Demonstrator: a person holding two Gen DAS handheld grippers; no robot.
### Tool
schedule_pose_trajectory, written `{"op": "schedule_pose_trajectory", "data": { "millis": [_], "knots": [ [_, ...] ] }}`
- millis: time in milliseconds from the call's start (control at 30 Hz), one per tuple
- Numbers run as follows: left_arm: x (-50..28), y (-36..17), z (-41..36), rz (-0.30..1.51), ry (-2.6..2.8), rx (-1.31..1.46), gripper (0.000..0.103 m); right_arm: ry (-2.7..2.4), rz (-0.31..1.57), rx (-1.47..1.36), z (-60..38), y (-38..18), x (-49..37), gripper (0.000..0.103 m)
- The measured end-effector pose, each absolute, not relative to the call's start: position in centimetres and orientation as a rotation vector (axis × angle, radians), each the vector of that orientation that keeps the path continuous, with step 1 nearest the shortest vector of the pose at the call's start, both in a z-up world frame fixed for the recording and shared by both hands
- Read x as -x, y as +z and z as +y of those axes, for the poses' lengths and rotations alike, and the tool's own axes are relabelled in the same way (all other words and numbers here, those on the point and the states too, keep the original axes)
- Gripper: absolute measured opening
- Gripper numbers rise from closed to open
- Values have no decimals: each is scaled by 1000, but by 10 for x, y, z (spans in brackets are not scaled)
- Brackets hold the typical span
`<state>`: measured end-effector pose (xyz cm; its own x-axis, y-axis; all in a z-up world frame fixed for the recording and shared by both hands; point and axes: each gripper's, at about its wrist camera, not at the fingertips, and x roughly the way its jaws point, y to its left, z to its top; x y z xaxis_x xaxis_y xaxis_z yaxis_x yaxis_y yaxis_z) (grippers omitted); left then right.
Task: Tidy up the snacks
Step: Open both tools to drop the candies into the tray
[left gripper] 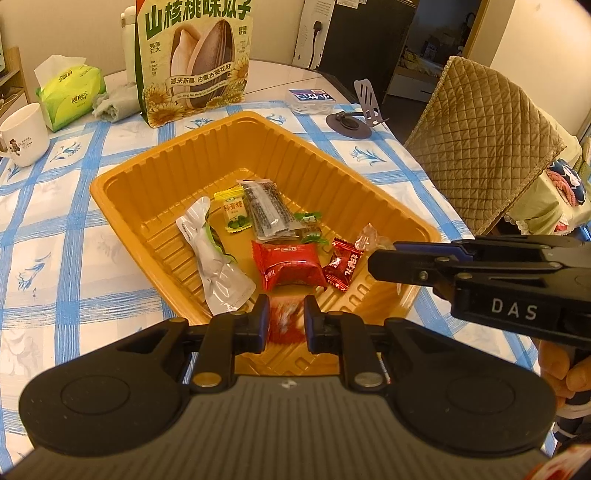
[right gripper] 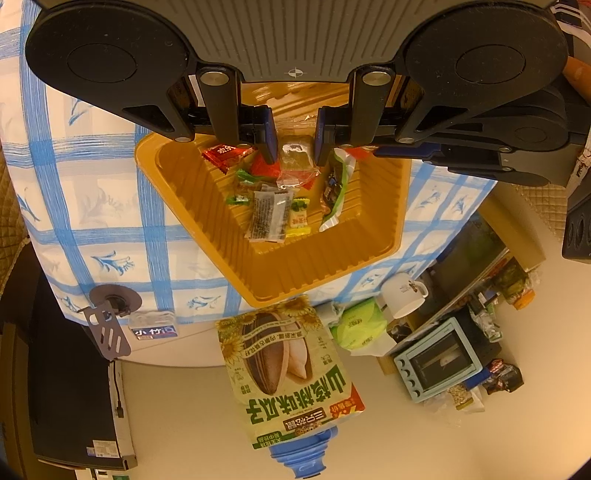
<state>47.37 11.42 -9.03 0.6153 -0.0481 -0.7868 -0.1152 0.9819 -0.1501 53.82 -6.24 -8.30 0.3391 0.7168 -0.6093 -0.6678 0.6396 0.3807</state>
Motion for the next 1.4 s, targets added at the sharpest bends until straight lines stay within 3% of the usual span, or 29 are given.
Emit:
{"op": "schedule_pose_trajectory", "data": {
  "millis": [333,933,1067,1100,1200,1233,1300,1400],
  "knots": [
    [-472,-76,124,878,37,182,27,915,831,-39,-58,-81,-546,22],
    [-471,-71,136,874,64,171,31,956,899,86,-30,-90,-555,22],
    [-469,-70,137,874,70,171,40,934,913,68,-29,-92,-557,23],
    [-468,-69,137,872,72,171,47,926,915,61,-30,-91,-558,29],
    [-465,-65,138,862,78,165,53,892,898,30,-36,-88,-560,63],
    [-465,-64,138,860,79,163,55,881,889,25,-39,-87,-561,69],
    [-463,-61,137,852,88,156,63,868,891,24,-42,-84,-563,72],
    [-461,-56,136,842,89,151,66,858,883,5,-48,-79,-564,75]
  ]
}}
